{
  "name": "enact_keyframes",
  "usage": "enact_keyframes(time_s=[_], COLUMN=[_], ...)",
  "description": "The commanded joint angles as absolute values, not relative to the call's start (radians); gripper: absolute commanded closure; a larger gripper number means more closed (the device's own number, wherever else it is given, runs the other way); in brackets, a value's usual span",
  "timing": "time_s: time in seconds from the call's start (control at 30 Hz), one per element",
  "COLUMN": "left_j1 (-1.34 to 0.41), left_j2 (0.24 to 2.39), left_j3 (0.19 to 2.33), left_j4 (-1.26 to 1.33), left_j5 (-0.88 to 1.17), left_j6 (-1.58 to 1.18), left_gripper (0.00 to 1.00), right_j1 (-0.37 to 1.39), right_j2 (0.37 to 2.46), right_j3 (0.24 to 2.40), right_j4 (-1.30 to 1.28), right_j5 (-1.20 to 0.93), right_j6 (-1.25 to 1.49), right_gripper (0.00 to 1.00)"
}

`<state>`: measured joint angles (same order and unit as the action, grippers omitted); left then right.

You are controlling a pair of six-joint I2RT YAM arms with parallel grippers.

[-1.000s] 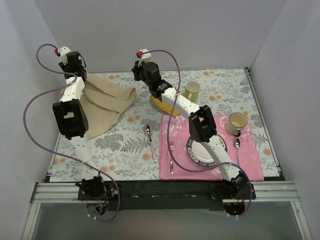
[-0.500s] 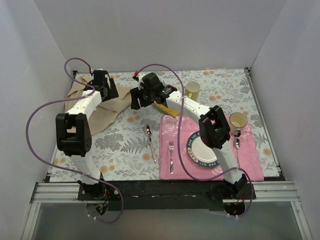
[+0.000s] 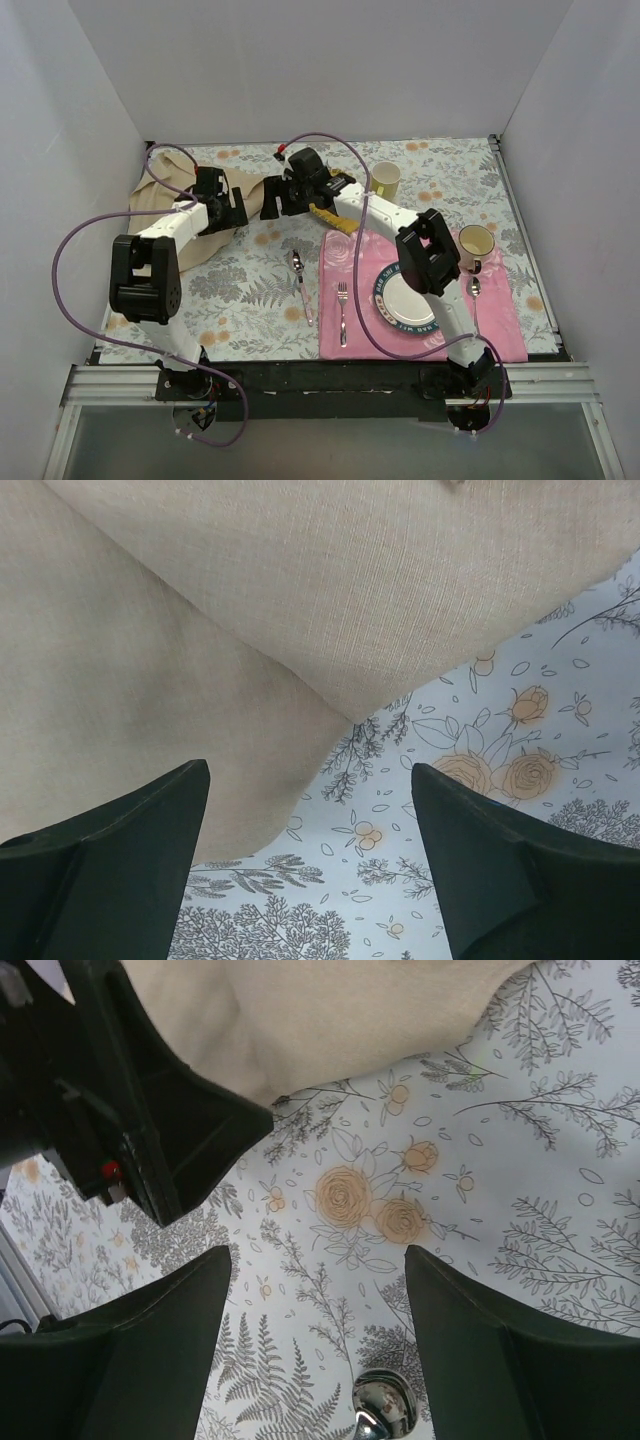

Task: Fold the napkin, place the utensils inside, and roll it up
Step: Flatten the napkin out

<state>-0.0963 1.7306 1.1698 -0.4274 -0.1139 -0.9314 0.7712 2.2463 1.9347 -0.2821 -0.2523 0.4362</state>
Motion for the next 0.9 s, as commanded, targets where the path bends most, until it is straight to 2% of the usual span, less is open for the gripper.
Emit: enact_keyframes(time_s=[0.0,0.03,0.07,0.13,0.17,0.27,0.3,0.37,0.4,0.53,0.73,0.87], left_j1=[-0.106,-0.107,-0.107,-0.107,-0.107,-0.107,-0.107,-0.107,-0.107,-0.106,-0.103,-0.095], left_j2=[1.743,1.746,1.746,1.752,1.762,1.75,1.723,1.677,1.627,1.437,1.151,1.117], left_j3=[1.149,1.141,1.135,1.126,1.124,1.103,1.092,1.042,1.026,0.924,0.796,0.798], left_j4=[-0.4,-0.399,-0.393,-0.385,-0.387,-0.388,-0.388,-0.382,-0.379,-0.409,-0.468,-0.543], left_j5=[-0.092,-0.101,-0.109,-0.117,-0.121,-0.129,-0.124,-0.117,-0.117,-0.078,-0.06,-0.066], left_j6=[-0.965,-0.968,-0.982,-0.992,-1.006,-1.023,-1.037,-1.049,-1.063,-1.121,-1.257,-1.315], left_gripper=[0.2,0.23,0.33,0.45,0.58,0.77,0.88,0.91,1.0,1.0,1.0,1.0], right_j1=[0.741,0.736,0.727,0.719,0.713,0.71,0.71,0.712,0.712,0.712,0.719,0.755], right_j2=[2.284,2.29,2.298,2.302,2.309,2.319,2.321,2.33,2.333,2.342,2.355,2.283], right_j3=[2.031,2.036,2.034,2.026,2.025,2.028,2.029,2.031,2.033,2.02,1.976,1.875], right_j4=[-0.23,-0.224,-0.219,-0.193,-0.189,-0.175,-0.169,-0.157,-0.153,-0.123,-0.123,-0.189], right_j5=[-0.268,-0.278,-0.281,-0.288,-0.296,-0.316,-0.325,-0.351,-0.36,-0.402,-0.44,-0.376], right_j6=[0.494,0.498,0.505,0.518,0.523,0.526,0.52,0.499,0.489,0.466,0.488,0.393], right_gripper=[0.22,0.22,0.23,0.23,0.23,0.23,0.23,0.22,0.16,0.04,0.05,0.1])
